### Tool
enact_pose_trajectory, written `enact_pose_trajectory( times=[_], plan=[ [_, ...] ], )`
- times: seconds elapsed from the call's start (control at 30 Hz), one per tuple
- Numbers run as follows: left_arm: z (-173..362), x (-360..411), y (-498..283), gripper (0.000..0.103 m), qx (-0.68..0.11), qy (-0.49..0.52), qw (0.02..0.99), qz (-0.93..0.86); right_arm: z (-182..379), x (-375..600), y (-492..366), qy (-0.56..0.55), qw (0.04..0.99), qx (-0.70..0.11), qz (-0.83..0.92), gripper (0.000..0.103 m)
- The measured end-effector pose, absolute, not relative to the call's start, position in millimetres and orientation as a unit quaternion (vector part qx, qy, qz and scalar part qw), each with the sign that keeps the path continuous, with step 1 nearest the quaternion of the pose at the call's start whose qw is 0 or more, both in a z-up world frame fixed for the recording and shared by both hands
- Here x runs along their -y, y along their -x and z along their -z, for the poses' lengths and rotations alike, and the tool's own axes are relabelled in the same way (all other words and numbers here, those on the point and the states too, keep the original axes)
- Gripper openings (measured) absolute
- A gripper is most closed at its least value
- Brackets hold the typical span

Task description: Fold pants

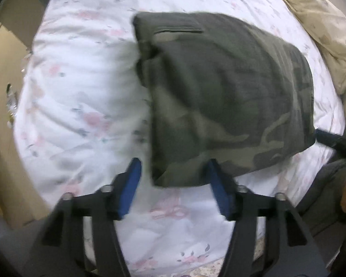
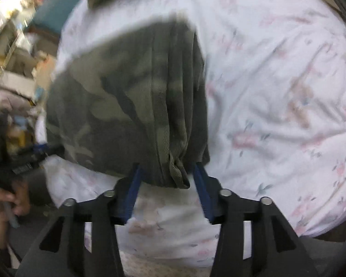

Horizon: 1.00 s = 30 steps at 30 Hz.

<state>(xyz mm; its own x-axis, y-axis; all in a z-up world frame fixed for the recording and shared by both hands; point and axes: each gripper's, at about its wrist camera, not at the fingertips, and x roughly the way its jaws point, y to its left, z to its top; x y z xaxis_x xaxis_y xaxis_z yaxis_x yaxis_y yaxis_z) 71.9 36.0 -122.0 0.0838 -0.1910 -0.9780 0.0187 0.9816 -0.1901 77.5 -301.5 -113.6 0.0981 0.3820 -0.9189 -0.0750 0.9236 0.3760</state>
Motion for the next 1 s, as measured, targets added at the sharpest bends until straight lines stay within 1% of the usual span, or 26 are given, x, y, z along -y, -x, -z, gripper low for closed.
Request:
enact_pose_trajectory(
  times=[0.13, 0.23, 0.3, 0.4, 0.47, 0.5, 0.53, 0.57, 0.6, 0.63, 0.67, 0.73, 0.8, 0.9, 0.97, 1.0],
  plan=[
    [99, -62, -85, 0.06, -0.66, 0.114, 0.74, 0.06, 76, 313, -111, -0.122, 0.78, -0.593, -0.157, 0.052],
    [80, -81, -109, 0.064, -0.627, 0.142, 0.765, 0.039, 69, 322, -144, -0.175, 0.788, -0.567, -0.163, 0.052],
    [80, -90, -136, 0.064, -0.608, 0.177, 0.773, 0.032, 78, 324, -168, -0.199, 0.788, -0.56, -0.159, 0.052],
    [93, -92, -168, 0.064, -0.589, 0.216, 0.777, 0.043, 98, 311, -203, -0.193, 0.783, -0.57, -0.155, 0.052],
    [103, -86, -178, 0.062, -0.575, 0.231, 0.783, 0.056, 117, 300, -215, -0.194, 0.774, -0.58, -0.164, 0.052],
    [110, -86, -188, 0.058, -0.576, 0.23, 0.782, 0.056, 123, 298, -217, -0.197, 0.769, -0.583, -0.173, 0.044],
    [119, -84, -194, 0.04, -0.58, 0.234, 0.778, 0.058, 129, 293, -217, -0.194, 0.767, -0.584, -0.182, 0.025],
    [126, -82, -195, 0.029, -0.587, 0.238, 0.771, 0.064, 129, 288, -215, -0.178, 0.769, -0.586, -0.183, 0.022],
    [130, -81, -194, 0.026, -0.587, 0.235, 0.772, 0.062, 127, 286, -212, -0.164, 0.774, -0.583, -0.184, 0.018],
    [134, -75, -197, 0.014, -0.585, 0.234, 0.774, 0.059, 122, 282, -210, -0.149, 0.78, -0.578, -0.19, 0.015],
    [134, -75, -196, 0.01, -0.587, 0.233, 0.773, 0.06, 120, 281, -209, -0.144, 0.782, -0.576, -0.192, 0.014],
    [128, -71, -196, 0.004, -0.582, 0.221, 0.78, 0.06, 118, 282, -206, -0.141, 0.784, -0.572, -0.195, 0.011],
    [111, -68, -189, 0.003, -0.567, 0.197, 0.798, 0.058, 111, 285, -201, -0.146, 0.793, -0.562, -0.184, 0.009],
    [103, -69, -182, 0.003, -0.556, 0.195, 0.806, 0.051, 100, 286, -197, -0.155, 0.804, -0.546, -0.175, 0.008],
    [102, -70, -182, 0.001, -0.554, 0.197, 0.807, 0.052, 111, 289, -199, -0.162, 0.799, -0.557, -0.157, 0.008],
    [101, -68, -183, 0.001, -0.55, 0.177, 0.815, 0.043, 120, 292, -202, -0.169, 0.794, -0.566, -0.144, 0.008]
  ],
)
